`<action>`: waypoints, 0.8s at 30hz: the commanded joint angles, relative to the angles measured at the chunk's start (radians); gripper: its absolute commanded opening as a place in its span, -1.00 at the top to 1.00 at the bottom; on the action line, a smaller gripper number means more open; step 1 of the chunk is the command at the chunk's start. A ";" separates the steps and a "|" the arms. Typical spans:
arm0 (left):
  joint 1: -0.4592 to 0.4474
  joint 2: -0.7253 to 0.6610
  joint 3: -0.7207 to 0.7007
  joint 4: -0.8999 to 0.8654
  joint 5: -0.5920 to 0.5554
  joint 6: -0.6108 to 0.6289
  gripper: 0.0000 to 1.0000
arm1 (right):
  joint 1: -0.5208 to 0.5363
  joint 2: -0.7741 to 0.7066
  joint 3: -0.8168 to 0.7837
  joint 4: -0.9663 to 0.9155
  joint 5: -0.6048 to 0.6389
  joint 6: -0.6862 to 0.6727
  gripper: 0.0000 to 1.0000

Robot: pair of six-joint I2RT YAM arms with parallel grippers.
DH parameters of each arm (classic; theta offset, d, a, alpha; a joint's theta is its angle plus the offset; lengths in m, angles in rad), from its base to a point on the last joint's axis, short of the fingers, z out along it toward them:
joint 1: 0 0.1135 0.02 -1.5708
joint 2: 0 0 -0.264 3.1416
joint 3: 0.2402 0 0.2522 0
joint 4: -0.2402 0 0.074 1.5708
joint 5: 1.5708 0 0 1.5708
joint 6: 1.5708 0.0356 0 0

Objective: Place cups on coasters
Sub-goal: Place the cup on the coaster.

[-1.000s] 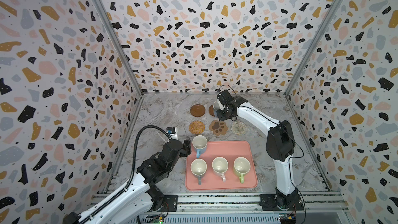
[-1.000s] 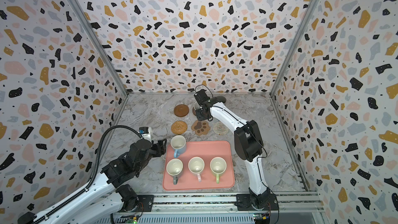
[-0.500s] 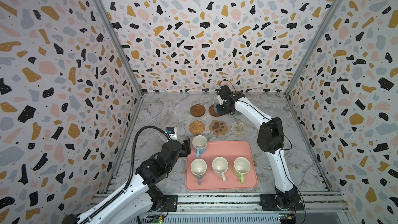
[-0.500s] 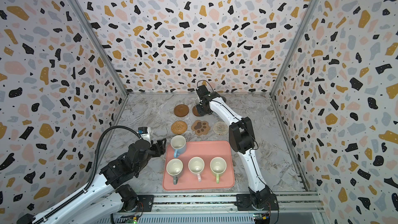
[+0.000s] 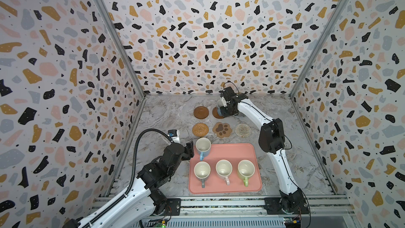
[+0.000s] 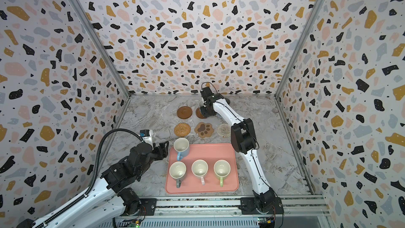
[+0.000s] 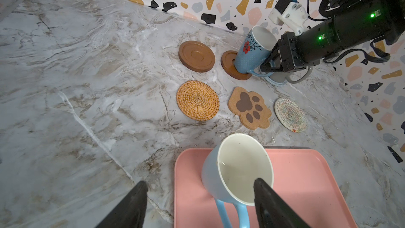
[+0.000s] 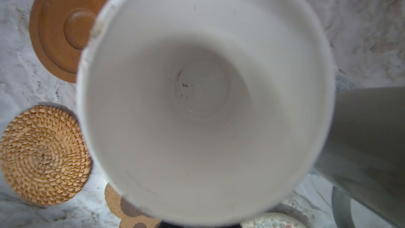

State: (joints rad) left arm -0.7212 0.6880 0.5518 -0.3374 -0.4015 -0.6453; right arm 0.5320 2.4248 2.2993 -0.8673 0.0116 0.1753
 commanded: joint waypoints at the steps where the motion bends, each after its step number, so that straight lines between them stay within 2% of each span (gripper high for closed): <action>1: -0.001 -0.010 -0.012 0.000 -0.010 -0.004 -0.55 | -0.003 -0.028 0.068 0.007 -0.002 -0.013 0.71; 24: -0.001 -0.021 -0.013 -0.012 -0.021 -0.002 -0.56 | -0.005 0.034 0.106 0.022 -0.016 -0.025 0.70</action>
State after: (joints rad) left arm -0.7212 0.6769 0.5495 -0.3401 -0.4034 -0.6476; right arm 0.5316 2.4676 2.3592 -0.8597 0.0025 0.1585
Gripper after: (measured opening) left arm 0.777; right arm 0.183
